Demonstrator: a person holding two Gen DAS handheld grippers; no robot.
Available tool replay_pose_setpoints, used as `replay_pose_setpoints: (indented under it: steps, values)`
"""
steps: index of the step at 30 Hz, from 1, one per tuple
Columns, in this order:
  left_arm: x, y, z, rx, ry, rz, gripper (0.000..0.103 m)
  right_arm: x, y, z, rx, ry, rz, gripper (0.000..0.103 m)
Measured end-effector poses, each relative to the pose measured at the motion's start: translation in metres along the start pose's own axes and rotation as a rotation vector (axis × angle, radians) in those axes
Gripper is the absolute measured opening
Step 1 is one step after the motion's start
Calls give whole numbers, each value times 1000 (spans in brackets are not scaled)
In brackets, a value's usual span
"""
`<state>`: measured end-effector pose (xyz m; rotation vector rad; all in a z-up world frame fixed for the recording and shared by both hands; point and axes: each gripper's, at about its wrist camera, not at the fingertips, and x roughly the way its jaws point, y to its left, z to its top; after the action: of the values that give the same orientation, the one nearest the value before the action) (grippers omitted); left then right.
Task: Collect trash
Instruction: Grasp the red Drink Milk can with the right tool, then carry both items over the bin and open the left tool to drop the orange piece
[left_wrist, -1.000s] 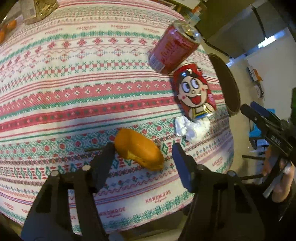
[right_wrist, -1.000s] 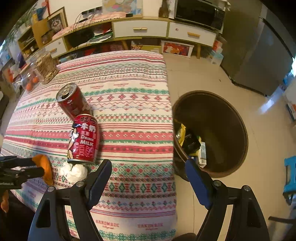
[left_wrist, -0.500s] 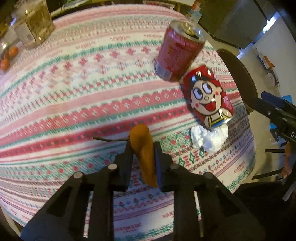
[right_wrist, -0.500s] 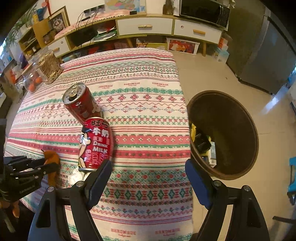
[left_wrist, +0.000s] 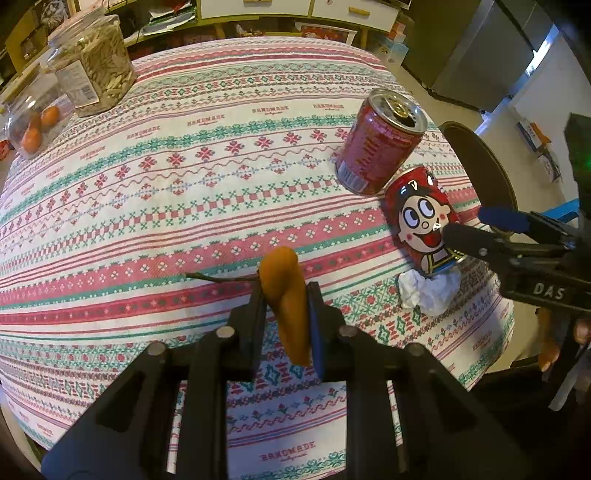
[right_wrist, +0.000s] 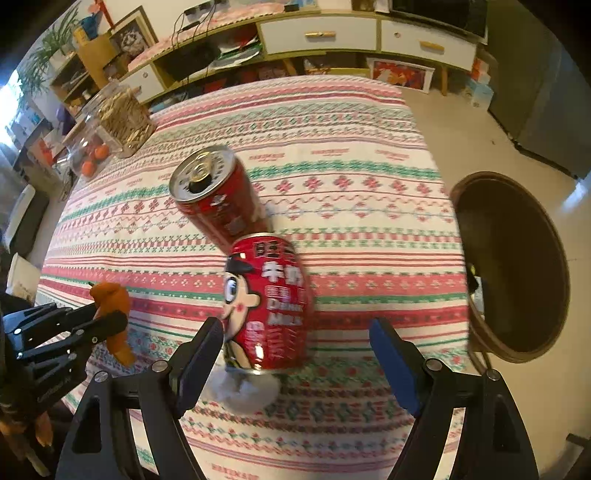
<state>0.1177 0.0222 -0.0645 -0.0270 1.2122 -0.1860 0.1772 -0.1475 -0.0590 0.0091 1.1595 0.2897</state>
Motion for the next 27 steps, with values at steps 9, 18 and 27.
replay_pose_setpoints:
  steps: [9, 18, 27]
  values:
    - [-4, 9, -2, 3, -16, 22, 23, 27, 22, 2, -56, 55, -7, 77]
    - [-6, 12, -5, -12, -23, 17, 23, 42, 28, 2, -88, 75, -38, 62]
    - [-10, 6, -1, -14, -44, 6, 23, 21, 24, -1, -107, 34, -15, 61]
